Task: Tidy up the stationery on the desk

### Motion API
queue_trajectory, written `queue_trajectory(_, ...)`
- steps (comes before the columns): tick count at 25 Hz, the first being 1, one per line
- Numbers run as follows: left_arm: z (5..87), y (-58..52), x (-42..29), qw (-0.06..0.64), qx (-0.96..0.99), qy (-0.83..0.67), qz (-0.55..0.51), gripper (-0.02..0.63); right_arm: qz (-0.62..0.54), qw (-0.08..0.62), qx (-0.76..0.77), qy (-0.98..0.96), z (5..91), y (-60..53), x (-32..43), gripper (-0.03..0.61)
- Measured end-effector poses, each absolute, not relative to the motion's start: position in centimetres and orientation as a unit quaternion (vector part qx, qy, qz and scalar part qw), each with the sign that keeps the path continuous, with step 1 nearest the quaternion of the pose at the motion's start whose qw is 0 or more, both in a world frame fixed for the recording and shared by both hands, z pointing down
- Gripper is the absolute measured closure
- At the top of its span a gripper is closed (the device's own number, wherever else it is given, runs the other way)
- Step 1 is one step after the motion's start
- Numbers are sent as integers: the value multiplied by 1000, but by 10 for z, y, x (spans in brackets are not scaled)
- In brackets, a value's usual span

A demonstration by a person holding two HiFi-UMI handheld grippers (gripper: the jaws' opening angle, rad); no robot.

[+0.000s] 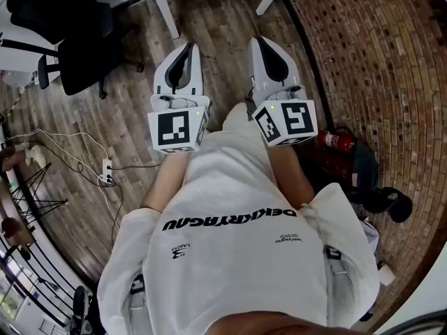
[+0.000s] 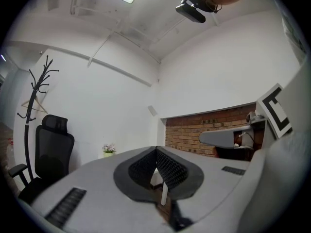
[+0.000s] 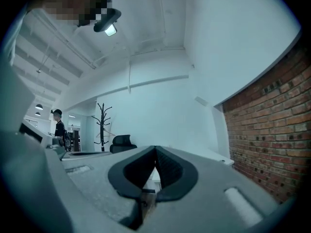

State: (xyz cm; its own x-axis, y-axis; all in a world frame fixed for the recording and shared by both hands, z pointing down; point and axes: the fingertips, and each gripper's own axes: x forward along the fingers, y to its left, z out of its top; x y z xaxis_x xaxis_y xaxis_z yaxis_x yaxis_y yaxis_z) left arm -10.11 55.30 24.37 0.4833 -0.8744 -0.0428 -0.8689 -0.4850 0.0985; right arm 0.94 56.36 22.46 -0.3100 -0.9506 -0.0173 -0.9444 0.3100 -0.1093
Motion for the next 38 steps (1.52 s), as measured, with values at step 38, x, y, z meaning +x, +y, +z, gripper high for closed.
queue_trajectory(38,271,60,0,31,837,-547,24,617,-91,-3,-532,842,270,53,83,577)
